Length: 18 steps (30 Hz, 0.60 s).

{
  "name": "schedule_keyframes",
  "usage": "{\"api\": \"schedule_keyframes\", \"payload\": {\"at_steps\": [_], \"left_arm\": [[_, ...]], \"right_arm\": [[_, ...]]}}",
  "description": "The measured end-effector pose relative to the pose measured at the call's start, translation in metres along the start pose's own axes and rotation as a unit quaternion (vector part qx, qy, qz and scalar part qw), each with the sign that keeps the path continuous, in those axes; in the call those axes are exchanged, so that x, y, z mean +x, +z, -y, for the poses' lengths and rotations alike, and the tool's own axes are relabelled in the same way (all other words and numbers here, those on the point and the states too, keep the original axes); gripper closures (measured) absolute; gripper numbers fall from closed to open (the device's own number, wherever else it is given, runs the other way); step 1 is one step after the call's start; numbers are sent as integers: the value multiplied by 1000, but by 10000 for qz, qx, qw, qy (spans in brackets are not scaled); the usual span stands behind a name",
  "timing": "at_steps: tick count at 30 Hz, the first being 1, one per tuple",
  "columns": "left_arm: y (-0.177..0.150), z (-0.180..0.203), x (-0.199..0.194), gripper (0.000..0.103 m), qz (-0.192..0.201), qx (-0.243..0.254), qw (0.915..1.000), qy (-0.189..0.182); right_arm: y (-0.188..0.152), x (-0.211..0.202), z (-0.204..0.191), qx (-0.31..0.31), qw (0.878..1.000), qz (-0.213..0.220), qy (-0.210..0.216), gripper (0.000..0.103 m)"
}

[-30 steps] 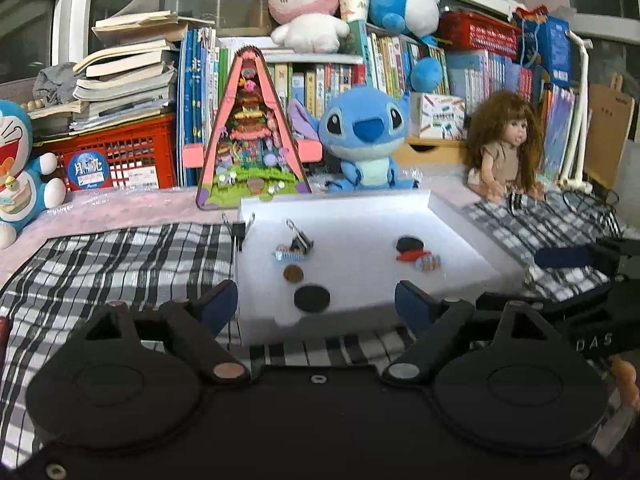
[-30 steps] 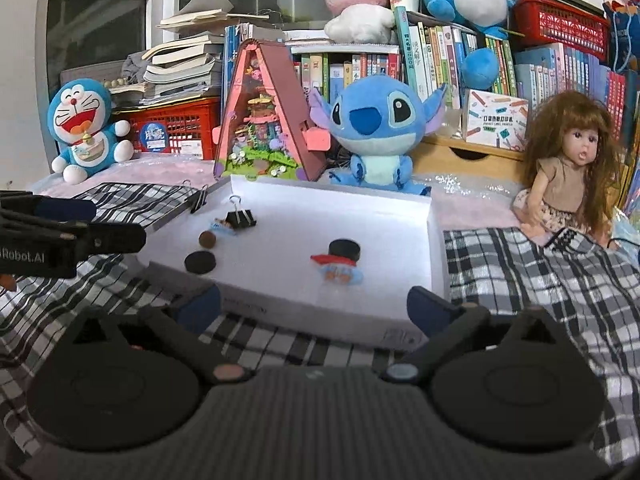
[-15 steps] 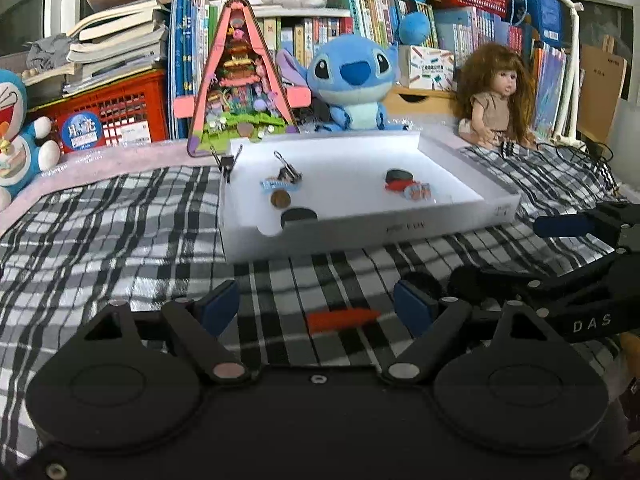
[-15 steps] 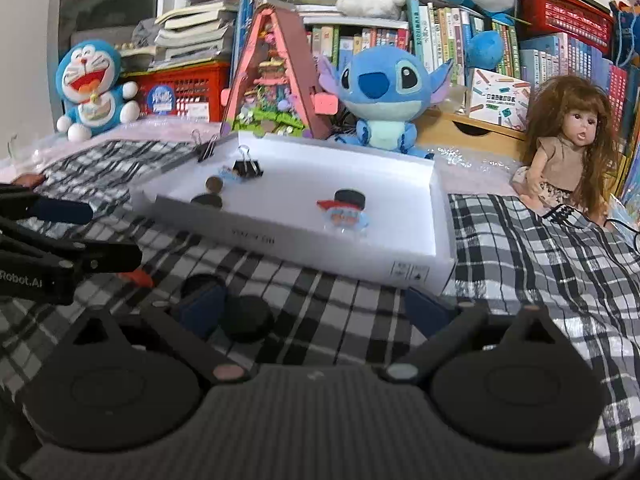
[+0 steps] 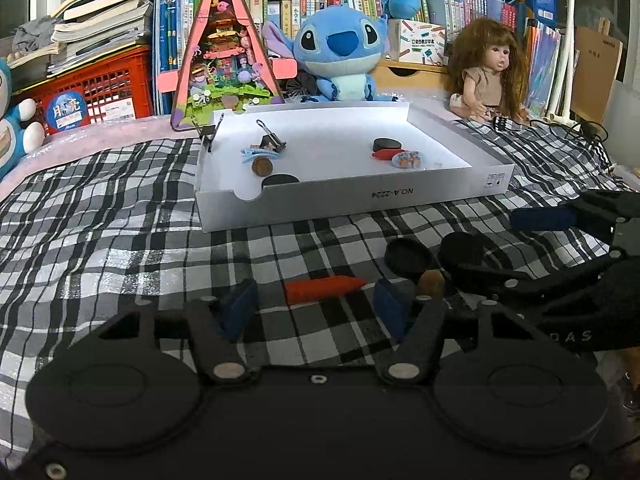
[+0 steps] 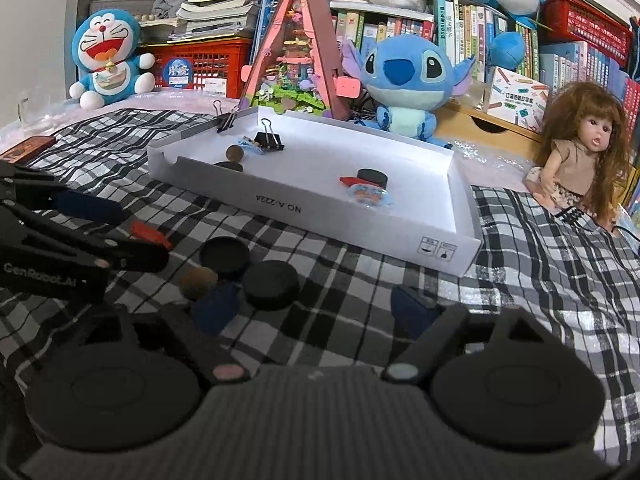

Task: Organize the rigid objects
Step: 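Move both open tools back to the remaining objects on the cloth, then grasp the red crayon with the left tool while the right grasps a black disc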

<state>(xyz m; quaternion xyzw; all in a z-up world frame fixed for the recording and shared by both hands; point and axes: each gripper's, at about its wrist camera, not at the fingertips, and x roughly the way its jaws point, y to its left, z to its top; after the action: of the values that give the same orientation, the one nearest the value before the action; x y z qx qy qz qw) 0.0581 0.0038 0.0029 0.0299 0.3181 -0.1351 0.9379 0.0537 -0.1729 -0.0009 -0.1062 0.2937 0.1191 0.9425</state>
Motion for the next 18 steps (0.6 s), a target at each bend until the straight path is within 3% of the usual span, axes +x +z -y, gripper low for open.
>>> {"api": "schedule_keyframes", "payload": {"at_steps": [6,11,16,18], "left_arm": [[3,5,4,61,-70,56,9999,-68],[3,7,4,61,-60,49,9999,-98],[4,7,2,62,-48,47,9998,-171],[4,7,1,62,-27,67,9998,-168]], "right_arm": [[1,0,-6,-62,9999,19,83,28],[1,0,-11,-101,9998,34,178,41],[1,-1,-14,-94,9997,49,214,66],[2,-2,-15,-78,9997,46,218,66]]}}
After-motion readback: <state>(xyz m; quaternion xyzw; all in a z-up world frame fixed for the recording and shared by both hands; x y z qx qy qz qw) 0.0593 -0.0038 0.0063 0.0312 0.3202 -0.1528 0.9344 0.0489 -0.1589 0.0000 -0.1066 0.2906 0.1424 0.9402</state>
